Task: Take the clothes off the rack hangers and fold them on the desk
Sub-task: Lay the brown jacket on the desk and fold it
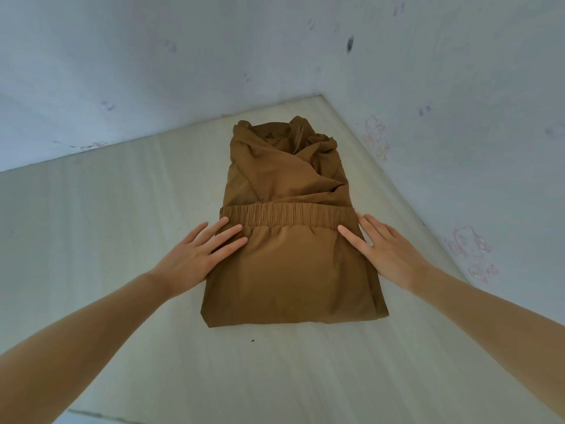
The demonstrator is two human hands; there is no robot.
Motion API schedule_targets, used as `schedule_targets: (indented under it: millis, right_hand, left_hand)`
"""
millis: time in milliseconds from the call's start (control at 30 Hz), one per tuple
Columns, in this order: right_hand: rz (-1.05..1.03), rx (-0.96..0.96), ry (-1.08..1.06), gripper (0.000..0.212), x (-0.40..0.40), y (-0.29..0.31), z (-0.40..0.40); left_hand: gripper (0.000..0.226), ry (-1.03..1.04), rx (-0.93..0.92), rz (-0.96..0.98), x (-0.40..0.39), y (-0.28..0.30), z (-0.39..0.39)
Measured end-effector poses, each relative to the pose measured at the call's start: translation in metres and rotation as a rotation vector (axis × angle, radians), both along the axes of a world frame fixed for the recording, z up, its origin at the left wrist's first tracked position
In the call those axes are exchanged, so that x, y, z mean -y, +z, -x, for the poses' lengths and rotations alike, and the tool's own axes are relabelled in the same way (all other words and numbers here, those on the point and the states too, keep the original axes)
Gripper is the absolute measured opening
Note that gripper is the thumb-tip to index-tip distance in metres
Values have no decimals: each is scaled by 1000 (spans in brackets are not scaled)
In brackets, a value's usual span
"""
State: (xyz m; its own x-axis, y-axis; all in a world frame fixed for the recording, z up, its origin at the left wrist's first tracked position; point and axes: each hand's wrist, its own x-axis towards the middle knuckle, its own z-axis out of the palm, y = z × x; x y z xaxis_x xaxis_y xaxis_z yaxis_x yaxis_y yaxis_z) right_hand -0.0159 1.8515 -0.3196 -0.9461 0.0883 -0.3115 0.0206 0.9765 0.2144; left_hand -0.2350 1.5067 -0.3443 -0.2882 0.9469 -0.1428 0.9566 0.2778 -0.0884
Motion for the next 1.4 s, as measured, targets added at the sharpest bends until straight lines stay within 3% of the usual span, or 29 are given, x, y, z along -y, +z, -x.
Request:
schedule_targets:
  millis: [133, 367, 433, 533, 567, 667, 733, 767, 800, 867, 1033, 1167, 1300, 1400]
  right_hand:
    - [103, 34, -3, 95, -5, -2, 7]
    - [220, 19, -3, 84, -9, 9, 8]
    - [287, 17, -24, 75, -12, 11, 3]
    - [467, 70, -176, 56, -9, 8, -2]
    - [501, 96, -288, 50, -7, 6, -5]
    - [635, 63, -469, 35, 3, 10, -19]
    - [756, 58, -549, 28, 13, 24, -34]
    - [842, 27, -604, 38, 22, 34, -40]
    - [930, -41, -622, 43, 31, 37, -42]
    - [1048, -149, -652, 31, 42, 38, -48]
    - [1323, -493, -831, 32, 66, 29, -19]
    - [1136, -634, -929, 34, 62, 35, 23]
    - [993, -542, -927, 52, 48, 35, 51]
    - [870, -346, -997, 69, 37, 19, 73]
  left_hand:
    - [90, 37, 203, -32, -6, -6, 5]
    - [60, 331, 724, -209, -16, 15, 6]
    - [49, 497, 902, -169, -18, 22, 6]
    - [5, 904, 1102, -138, -23, 36, -1]
    - [11, 946, 1158, -151, -19, 36, -4]
    - [11, 970, 1111, -201, -16, 50, -20]
    - [29, 1026, 1163, -313, -14, 72, -41]
    - [31, 1027, 1168, -360, -9, 76, -49]
    - [29, 995, 1178, -406, -4, 78, -57]
    - [22, 968, 1224, -495, 3, 80, -70]
    - [34, 1146, 1218, -811, -12, 72, -82]
    - [40, 1256, 1149, -887, -37, 68, -63]
    - [38, 1342, 1159, -800, -49, 53, -33]
    - [51, 1445, 1134, -690, -55, 40, -14]
